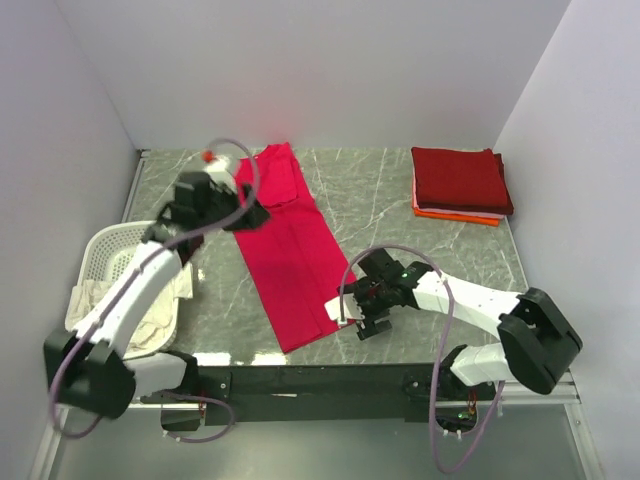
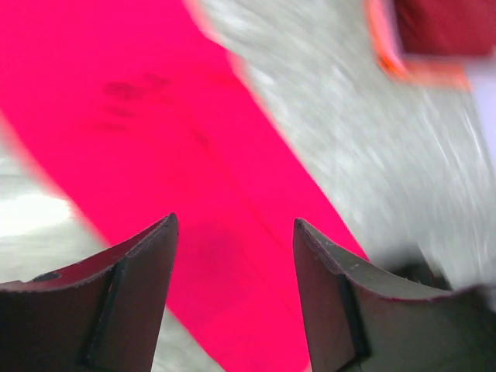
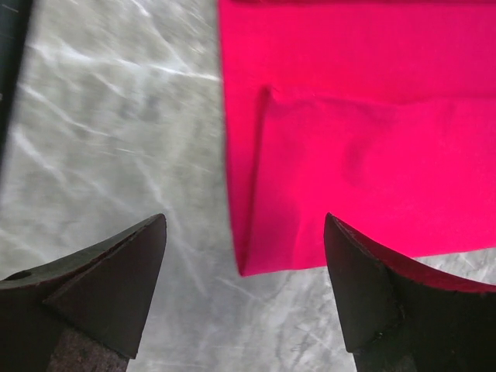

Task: Fold and stack the t-shirts
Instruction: Fold the tshirt

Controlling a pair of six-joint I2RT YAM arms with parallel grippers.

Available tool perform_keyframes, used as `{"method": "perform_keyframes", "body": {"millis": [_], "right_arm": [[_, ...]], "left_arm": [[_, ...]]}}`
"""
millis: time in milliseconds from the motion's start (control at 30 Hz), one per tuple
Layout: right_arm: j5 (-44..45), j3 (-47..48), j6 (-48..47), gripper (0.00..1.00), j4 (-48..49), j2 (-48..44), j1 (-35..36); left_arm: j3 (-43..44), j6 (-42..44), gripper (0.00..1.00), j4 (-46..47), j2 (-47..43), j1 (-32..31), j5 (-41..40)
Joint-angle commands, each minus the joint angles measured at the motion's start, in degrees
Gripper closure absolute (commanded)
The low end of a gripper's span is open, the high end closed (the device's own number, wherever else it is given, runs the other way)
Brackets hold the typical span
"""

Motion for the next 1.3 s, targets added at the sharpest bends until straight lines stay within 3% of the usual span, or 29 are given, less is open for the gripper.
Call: {"method": "perform_keyframes", "body": {"millis": [0, 33, 133, 300, 500, 600, 733, 800, 900, 1033, 1267], "right_arm": [[3.53, 0.24, -1.81, 0.13, 4.04, 1.79, 0.45], [3.62, 0.33, -1.73, 0.14, 3.87, 2.05, 0.45], [5.11, -0.29, -1.46, 0.18, 5.44, 3.98, 0.45], [7.05, 1.2, -0.59, 0.34, 5.98, 7.67, 0.63], [8.19, 1.73, -0.76, 0.74, 3.61, 10.4, 1.6], [8.2, 0.42, -0.67, 0.8, 2.46, 8.92, 1.6], [6.44, -2.13, -1.46, 0.88, -0.17, 3.66, 1.86], [6.0, -3.01, -2.07, 1.0, -3.15, 1.98, 1.86], [7.14, -4.07, 0.72, 1.0, -4.75, -1.71, 1.77], [5.14, -3.81, -1.55, 1.0, -10.27, -4.8, 1.77], [3.27, -4.59, -1.03, 1.0, -10.02, -6.21, 1.77]], "left_arm": [[-6.44, 4.48, 0.33, -1.67, -6.7, -10.83, 4.72], [-8.11, 3.77, 0.35, 0.07, -9.07, -15.56, 4.63], [-15.75, -0.36, 0.34, 3.42, -19.09, -21.47, 2.62], [-22.88, -6.87, 0.3, 1.59, -29.3, -24.65, 1.11], [-23.16, -10.21, 0.28, -2.2, -26.77, -29.31, -1.09], [-23.68, -14.42, 0.28, -0.63, -24.83, -31.51, 0.93], [-26.14, -15.05, 0.27, -1.66, -24.39, -37.3, -2.92], [-27.19, -15.14, 0.27, -1.32, -21.85, -38.98, -2.67], [-27.64, -15.58, 0.26, 0.96, -16.49, -45.12, -4.5], [-25.18, -12.07, 0.24, 1.58, -7.72, -56.53, -15.12], [-22.01, -4.6, 0.24, 4.65, 3.02, -68.07, -26.21]]}}
